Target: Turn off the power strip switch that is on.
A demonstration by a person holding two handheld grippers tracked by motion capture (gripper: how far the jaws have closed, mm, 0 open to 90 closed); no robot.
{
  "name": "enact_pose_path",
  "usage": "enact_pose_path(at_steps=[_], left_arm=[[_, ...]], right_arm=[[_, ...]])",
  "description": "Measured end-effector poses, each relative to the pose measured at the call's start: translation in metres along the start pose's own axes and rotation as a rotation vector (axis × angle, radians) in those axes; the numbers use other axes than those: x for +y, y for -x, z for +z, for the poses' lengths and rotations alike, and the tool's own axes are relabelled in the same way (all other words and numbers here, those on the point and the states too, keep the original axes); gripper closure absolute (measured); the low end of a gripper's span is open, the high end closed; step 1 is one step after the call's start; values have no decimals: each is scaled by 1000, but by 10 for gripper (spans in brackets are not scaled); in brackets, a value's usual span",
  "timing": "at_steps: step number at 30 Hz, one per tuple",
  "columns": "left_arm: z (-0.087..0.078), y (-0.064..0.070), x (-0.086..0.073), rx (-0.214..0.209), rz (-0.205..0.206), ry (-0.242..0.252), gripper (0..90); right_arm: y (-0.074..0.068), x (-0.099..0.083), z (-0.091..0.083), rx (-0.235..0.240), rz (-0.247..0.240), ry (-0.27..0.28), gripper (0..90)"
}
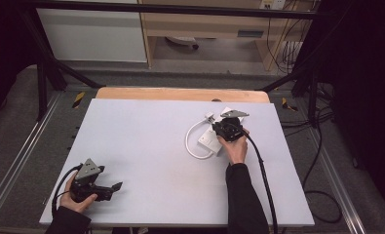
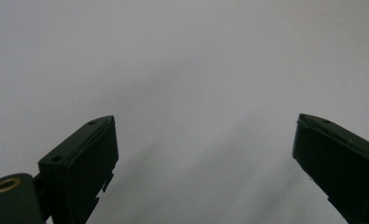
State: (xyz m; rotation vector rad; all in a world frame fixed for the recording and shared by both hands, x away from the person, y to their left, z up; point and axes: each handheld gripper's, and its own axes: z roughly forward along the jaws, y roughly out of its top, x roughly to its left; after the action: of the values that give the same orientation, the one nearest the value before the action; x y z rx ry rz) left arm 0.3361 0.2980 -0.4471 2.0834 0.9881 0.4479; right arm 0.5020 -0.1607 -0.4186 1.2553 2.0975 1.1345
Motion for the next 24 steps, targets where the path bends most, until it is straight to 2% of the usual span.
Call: enact_pose_path(at_steps=[2,5,12,19,21,24], left_arm=[[0,0,0,0,1,-2,66],[0,0,0,-1,0,-2,66],[1,1,0,-2,3,-6,66],[1,1,0,0,5,-6,66],[1,1,0,-2,6,-6,66],[1,1,0,-3,5,-9,66]], right_arm=[[1,-1,-4,23,22,-12,641],[3,-3,-11,34,4,-22,489],[6,-7,-32,51,2,-34,228],[2,-12,-52,61,-2,-50,88],[0,-14,-58,64,9,-55,59],[-2,-18,-67,62,-7,-54,32]])
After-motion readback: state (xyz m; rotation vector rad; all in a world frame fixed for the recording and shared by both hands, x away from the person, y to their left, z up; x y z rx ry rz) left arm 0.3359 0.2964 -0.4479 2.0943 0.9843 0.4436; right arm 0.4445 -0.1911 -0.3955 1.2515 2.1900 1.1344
